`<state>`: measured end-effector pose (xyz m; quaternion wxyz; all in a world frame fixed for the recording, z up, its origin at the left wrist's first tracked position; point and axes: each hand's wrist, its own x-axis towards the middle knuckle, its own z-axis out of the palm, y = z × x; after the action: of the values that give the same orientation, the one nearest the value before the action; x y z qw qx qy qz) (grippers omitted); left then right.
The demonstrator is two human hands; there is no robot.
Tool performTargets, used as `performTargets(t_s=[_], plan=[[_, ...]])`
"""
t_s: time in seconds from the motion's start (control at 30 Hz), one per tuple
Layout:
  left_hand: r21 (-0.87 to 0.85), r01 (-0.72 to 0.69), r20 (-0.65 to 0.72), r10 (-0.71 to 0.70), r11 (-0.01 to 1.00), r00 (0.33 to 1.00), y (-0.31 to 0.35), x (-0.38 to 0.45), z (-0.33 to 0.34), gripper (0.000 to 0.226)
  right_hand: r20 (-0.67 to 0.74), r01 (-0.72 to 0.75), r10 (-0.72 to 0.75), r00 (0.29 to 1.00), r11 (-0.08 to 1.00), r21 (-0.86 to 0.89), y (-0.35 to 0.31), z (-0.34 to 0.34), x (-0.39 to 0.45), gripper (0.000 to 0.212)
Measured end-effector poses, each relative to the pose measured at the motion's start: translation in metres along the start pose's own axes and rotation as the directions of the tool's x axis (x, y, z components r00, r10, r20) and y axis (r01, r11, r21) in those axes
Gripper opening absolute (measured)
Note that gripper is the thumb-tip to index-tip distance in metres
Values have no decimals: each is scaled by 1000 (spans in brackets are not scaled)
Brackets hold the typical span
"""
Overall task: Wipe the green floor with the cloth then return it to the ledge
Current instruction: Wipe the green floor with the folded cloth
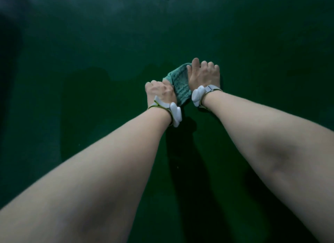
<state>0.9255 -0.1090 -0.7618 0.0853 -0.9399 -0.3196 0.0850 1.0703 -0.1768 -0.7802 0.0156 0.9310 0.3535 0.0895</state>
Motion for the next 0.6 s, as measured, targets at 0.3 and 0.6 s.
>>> performTargets(t_s=[0.3, 0.6], plan=[[-87, -23, -37, 20, 996, 999, -6, -69, 14, 30, -22, -35, 37, 999, 997, 63, 6, -12, -99, 37], [-188, -175, -191, 139, 966, 972, 29, -202, 29, 28, -80, -44, 54, 995, 992, 122, 52, -23, -244, 34]])
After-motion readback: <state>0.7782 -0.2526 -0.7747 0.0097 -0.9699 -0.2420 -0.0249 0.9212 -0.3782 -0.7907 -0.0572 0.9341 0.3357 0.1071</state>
